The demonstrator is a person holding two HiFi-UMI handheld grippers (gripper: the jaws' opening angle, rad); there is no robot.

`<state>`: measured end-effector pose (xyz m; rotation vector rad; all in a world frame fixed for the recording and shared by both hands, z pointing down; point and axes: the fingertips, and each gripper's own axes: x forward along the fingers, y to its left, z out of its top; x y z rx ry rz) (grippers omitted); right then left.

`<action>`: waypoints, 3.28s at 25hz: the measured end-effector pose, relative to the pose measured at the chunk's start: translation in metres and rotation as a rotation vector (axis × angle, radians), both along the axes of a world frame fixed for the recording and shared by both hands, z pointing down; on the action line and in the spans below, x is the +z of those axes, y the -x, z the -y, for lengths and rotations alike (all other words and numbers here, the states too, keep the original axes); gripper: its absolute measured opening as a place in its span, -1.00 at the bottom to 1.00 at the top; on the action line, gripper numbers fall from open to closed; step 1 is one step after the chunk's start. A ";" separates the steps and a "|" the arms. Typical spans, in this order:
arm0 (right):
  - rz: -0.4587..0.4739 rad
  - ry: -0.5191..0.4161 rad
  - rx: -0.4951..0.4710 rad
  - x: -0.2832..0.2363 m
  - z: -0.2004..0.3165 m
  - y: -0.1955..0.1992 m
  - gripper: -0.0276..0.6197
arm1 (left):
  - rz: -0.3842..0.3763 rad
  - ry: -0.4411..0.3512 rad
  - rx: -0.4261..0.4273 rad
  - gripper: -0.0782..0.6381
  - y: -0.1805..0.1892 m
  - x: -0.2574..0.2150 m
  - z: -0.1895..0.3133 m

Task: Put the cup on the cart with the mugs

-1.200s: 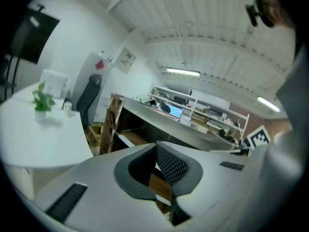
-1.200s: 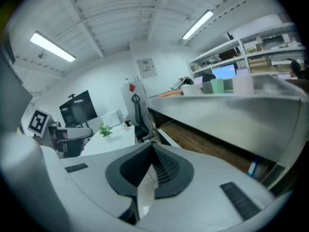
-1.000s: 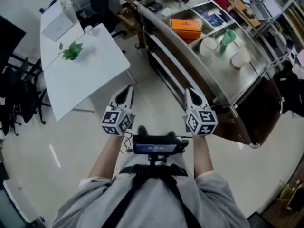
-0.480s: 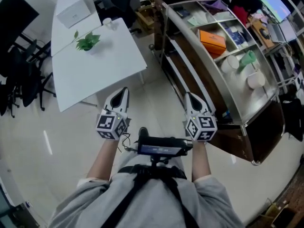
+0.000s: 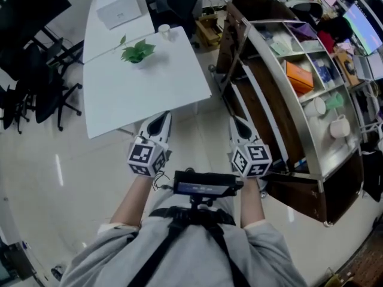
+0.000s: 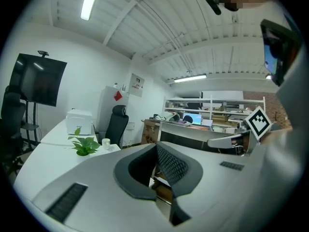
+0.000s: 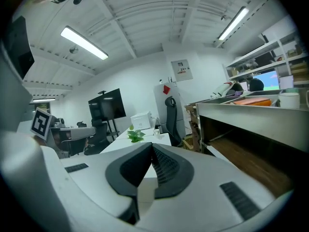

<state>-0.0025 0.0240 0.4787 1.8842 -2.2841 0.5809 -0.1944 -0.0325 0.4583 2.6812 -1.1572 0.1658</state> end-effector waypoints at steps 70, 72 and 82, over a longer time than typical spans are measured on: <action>-0.149 0.180 -0.417 0.105 0.425 0.028 -0.91 | 0.106 0.191 -0.305 -0.15 -0.085 0.162 0.446; -0.153 0.188 -0.411 0.115 0.438 0.031 -0.91 | 0.118 0.206 -0.306 -0.04 -0.083 0.175 0.464; -0.150 0.231 -0.346 0.168 0.505 0.029 -0.91 | 0.138 0.256 -0.365 0.37 -0.063 0.221 0.551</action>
